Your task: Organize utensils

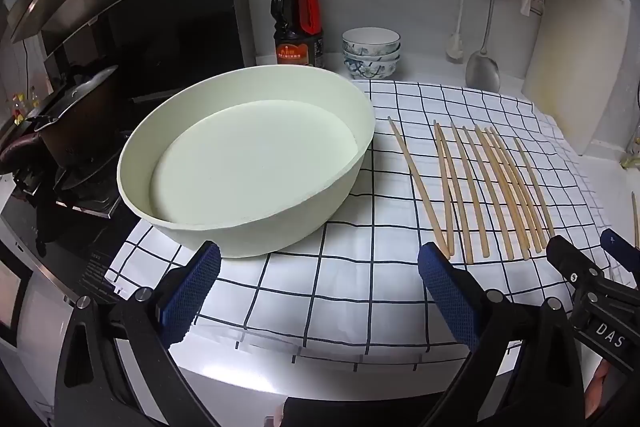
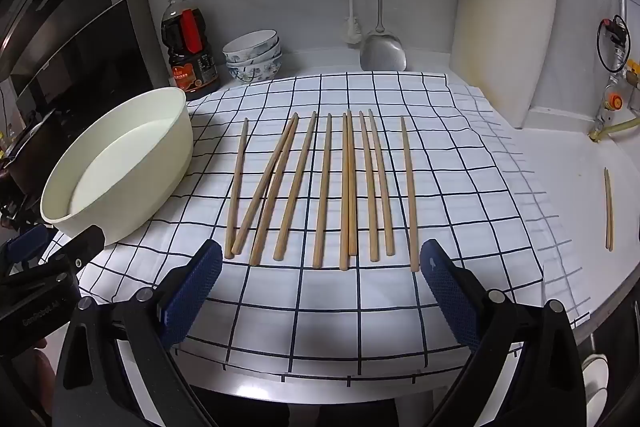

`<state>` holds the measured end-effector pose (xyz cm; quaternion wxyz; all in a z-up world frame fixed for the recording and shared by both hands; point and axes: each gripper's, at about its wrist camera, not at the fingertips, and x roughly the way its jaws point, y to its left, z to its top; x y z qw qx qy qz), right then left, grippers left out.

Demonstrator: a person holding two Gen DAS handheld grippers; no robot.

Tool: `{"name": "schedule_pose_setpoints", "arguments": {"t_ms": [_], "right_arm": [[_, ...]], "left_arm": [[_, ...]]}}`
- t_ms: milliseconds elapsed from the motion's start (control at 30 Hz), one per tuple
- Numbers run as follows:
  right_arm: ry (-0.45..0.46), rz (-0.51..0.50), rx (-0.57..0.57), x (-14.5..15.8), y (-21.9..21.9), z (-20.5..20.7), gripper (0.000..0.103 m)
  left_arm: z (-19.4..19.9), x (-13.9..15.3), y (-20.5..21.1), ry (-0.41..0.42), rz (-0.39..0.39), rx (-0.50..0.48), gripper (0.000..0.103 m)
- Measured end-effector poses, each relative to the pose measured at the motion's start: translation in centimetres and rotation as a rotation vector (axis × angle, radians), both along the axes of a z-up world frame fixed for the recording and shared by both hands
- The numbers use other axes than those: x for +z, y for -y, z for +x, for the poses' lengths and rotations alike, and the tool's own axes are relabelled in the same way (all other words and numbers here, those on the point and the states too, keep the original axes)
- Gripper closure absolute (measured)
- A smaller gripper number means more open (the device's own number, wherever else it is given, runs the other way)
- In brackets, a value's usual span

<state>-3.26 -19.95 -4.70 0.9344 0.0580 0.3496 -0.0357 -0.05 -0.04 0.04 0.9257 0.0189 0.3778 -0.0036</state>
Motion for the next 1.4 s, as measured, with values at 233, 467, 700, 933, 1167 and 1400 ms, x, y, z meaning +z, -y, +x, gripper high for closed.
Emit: {"name": "schedule_pose_setpoints", "arguments": {"t_ms": [233, 467, 700, 933, 1167, 1400], "right_arm": [[0.006, -0.001, 0.0, 0.1, 0.0, -0.1, 0.008], [0.009, -0.002, 0.0, 0.1, -0.1, -0.1, 0.008], [0.011, -0.001, 0.0, 0.1, -0.1, -0.2, 0.008], [0.013, -0.001, 0.0, 0.2, 0.0, -0.3, 0.008], [0.011, -0.001, 0.002, 0.1, -0.1, -0.1, 0.008], [0.017, -0.002, 0.002, 0.5, -0.2, -0.3, 0.008]], "left_arm": [[-0.1, 0.1, 0.0, -0.002, 0.005, 0.003, 0.006], [-0.3, 0.4, -0.6, -0.007, 0.004, 0.005, 0.006], [0.0, 0.1, 0.6, 0.001, 0.024, -0.01, 0.006], [0.1, 0.0, 0.7, 0.002, 0.022, -0.01, 0.006], [0.1, 0.2, 0.9, 0.005, 0.024, -0.01, 0.006], [-0.1, 0.3, 0.9, 0.005, 0.022, -0.013, 0.006]]}}
